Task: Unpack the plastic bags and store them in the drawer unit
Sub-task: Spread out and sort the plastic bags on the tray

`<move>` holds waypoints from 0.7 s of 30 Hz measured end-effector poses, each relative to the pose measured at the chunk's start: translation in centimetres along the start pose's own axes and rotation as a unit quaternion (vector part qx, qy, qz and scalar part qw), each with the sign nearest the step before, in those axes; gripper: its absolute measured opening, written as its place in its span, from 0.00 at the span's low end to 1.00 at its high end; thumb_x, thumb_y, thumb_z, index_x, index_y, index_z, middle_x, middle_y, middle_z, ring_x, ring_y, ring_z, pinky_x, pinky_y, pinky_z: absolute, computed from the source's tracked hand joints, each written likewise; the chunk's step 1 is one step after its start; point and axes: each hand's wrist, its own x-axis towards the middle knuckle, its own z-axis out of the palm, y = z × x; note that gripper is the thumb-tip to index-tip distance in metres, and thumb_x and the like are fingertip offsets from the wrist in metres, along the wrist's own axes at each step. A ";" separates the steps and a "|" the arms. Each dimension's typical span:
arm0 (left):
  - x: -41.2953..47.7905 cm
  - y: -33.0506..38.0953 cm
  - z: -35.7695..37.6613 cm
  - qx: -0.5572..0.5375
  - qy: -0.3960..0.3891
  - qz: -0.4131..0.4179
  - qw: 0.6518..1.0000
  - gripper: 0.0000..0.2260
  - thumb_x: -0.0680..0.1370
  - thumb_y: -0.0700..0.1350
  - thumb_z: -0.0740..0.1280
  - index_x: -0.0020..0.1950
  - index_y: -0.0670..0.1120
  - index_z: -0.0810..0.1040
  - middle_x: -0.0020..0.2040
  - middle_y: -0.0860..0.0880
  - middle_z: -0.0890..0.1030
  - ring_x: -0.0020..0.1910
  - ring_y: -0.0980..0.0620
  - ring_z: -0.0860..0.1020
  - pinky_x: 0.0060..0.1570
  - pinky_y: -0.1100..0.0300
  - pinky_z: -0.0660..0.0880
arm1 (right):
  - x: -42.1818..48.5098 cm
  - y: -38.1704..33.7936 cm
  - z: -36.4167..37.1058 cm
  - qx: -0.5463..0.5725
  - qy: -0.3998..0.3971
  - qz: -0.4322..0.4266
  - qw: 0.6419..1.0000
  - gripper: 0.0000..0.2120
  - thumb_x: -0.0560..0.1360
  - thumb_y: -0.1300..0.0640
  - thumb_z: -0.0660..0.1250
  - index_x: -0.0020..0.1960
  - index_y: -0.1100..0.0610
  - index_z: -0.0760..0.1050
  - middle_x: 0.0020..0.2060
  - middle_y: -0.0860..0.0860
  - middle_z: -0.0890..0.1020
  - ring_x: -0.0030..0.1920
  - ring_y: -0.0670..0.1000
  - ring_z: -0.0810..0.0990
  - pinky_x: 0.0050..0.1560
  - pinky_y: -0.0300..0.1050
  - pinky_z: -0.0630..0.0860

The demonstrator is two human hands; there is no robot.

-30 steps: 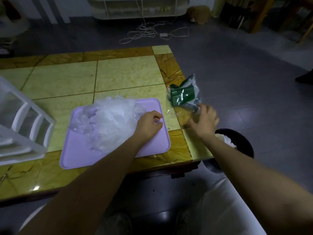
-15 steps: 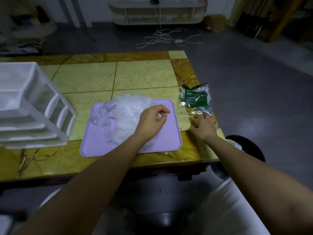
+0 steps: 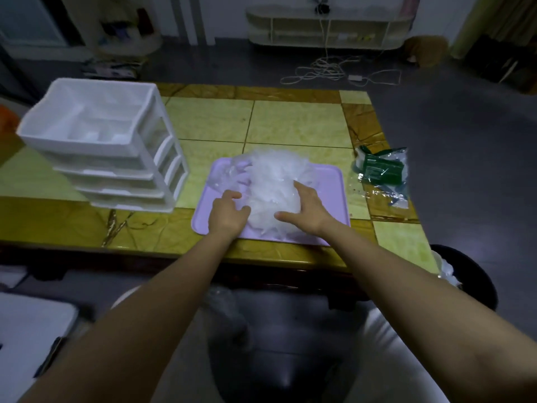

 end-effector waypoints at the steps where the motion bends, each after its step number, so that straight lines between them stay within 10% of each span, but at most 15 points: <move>1: 0.0 -0.4 -0.2 -0.010 -0.012 0.000 1.000 0.20 0.74 0.44 0.69 0.65 0.44 0.72 0.58 0.39 0.77 0.58 0.41 0.75 0.55 0.54 0.71 | 0.4 0.0 0.7 -0.019 0.005 0.010 1.000 0.46 0.67 0.47 0.76 0.77 0.55 0.55 0.72 0.58 0.64 0.72 0.59 0.62 0.71 0.52 0.63; 7: 1.4 -0.5 -1.0 -0.085 -0.115 -0.011 0.990 0.35 0.69 0.50 0.73 0.73 0.48 0.63 0.65 0.40 0.71 0.61 0.39 0.75 0.61 0.46 0.73 | 1.4 0.3 0.7 -0.020 0.129 0.041 0.991 0.43 0.69 0.53 0.75 0.76 0.56 0.55 0.73 0.58 0.62 0.72 0.60 0.60 0.71 0.52 0.60; 13: 1.8 0.2 0.0 -0.136 -0.193 0.009 0.972 0.26 0.75 0.42 0.69 0.71 0.45 0.67 0.61 0.45 0.75 0.57 0.48 0.75 0.52 0.58 0.72 | 1.7 -0.7 0.1 0.041 0.181 0.096 0.978 0.28 0.76 0.46 0.61 0.74 0.51 0.61 0.73 0.53 0.64 0.72 0.58 0.62 0.69 0.57 0.59; 17: 2.5 0.3 0.6 -0.144 -0.191 0.036 0.970 0.19 0.77 0.38 0.62 0.68 0.45 0.71 0.59 0.45 0.77 0.58 0.49 0.75 0.53 0.62 0.71 | 2.2 -2.5 1.2 0.001 0.117 0.115 0.986 0.49 0.66 0.29 0.66 0.77 0.43 0.44 0.78 0.51 0.50 0.76 0.58 0.54 0.71 0.63 0.55; 21: 3.4 0.4 1.4 -0.170 -0.167 0.048 0.970 0.13 0.80 0.38 0.58 0.63 0.45 0.73 0.49 0.51 0.76 0.41 0.59 0.73 0.39 0.73 0.69 | 4.2 -2.1 2.3 0.021 0.075 0.134 0.988 0.43 0.71 0.42 0.70 0.77 0.55 0.52 0.71 0.59 0.67 0.69 0.61 0.69 0.65 0.52 0.68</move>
